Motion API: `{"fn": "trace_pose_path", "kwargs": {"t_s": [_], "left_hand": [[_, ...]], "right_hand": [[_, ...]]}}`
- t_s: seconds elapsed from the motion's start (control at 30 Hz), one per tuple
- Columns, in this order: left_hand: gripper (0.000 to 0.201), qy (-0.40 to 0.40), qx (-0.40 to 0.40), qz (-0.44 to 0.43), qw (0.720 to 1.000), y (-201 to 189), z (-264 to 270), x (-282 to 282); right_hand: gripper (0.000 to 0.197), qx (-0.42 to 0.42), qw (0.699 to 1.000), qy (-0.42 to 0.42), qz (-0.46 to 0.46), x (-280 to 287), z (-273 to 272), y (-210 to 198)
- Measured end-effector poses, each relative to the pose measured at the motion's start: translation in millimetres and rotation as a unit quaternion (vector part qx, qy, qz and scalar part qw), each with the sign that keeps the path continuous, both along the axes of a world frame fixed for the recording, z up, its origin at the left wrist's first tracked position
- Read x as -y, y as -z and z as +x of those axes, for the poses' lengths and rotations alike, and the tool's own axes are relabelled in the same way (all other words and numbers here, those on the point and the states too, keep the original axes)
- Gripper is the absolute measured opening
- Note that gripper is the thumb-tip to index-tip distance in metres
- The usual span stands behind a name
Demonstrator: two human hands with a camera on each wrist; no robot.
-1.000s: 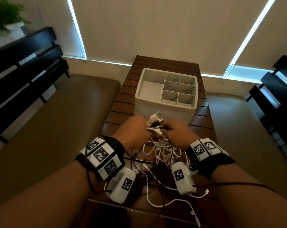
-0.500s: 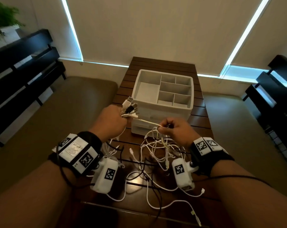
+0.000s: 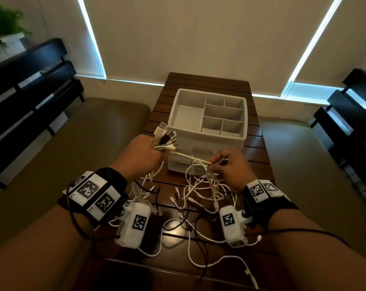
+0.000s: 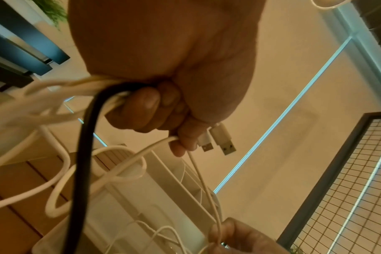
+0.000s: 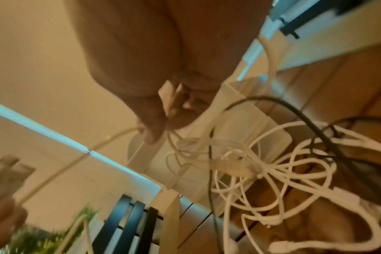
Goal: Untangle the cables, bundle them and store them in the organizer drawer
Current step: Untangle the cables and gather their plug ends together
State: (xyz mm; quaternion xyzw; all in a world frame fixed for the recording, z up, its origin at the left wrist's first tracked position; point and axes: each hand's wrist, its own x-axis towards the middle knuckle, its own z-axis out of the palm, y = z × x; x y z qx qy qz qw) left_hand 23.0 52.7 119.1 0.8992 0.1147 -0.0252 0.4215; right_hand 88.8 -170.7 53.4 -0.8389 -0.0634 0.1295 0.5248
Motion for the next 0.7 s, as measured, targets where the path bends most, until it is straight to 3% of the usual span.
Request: {"fn": "trace_pose_path", "kwargs": {"t_s": [0.07,0.2,0.33,0.43,0.6,0.7], "left_hand": [[0.018,-0.016,-0.013,-0.014,1.0,3,1,-1],[0.019,-0.013,-0.014,-0.025,0.999,4,0,2],[0.016,0.016,-0.005,-0.022,1.0,0,-2,12],[0.015,0.019,0.004,-0.03,0.999,-3,-1,13],[0.025,0.012,0.016,-0.034,0.999,-9,-4,11],[0.025,-0.013,0.028,-0.042,0.999,-14,-4,3]], "right_hand": [[0.014,0.046,0.999,0.006,-0.023,1,0,-1],[0.012,-0.049,0.998,-0.044,0.024,0,-3,-2],[0.007,0.023,0.987,-0.089,-0.13,-5,0,6],[0.009,0.063,0.974,-0.092,-0.195,-6,1,12],[0.022,0.117,0.922,-0.122,-0.349,-10,0,14],[0.013,0.101,0.923,-0.127,-0.349,-2,2,16]]}}
